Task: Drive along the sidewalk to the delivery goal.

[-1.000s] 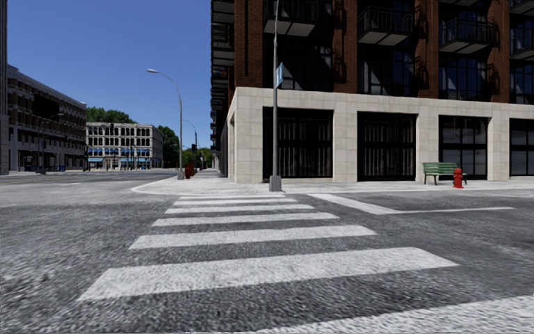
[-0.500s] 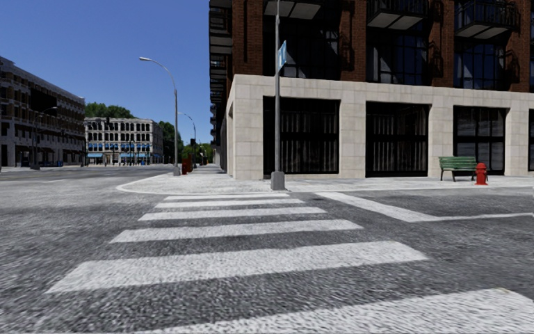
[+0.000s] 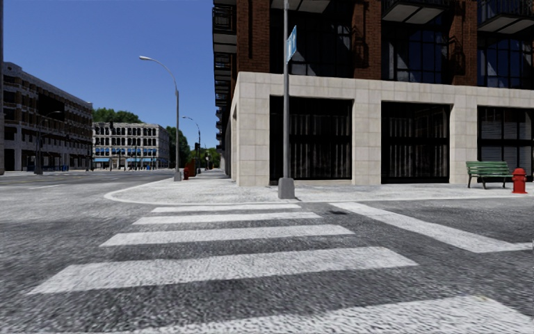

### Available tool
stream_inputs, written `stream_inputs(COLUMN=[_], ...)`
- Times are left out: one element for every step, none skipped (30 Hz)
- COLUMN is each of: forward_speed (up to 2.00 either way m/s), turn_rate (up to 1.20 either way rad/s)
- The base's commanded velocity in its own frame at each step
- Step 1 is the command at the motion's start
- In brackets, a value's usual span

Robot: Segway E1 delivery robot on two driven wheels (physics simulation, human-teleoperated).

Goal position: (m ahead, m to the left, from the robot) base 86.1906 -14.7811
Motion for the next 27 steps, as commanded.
stream_inputs(forward_speed=[2.0,2.0,2.0,2.0,2.0,2.0,2.0,2.0,2.0,2.0,2.0,2.0,2.0,2.0,2.0,2.0,2.0,2.0,2.0,2.0,2.0,2.0,2.0,2.0,2.0,2.0,2.0], turn_rate=[0.19,0.19,0.19,0.19,0.19,0.19,0.19,0.19,0.19,0.21,0.22,0.22,0.23,0.23,0.24,0.24,0.26,0.3,0.31,0.32,0.32,0.32,0.32,0.32,0.32,0.32,0.32])
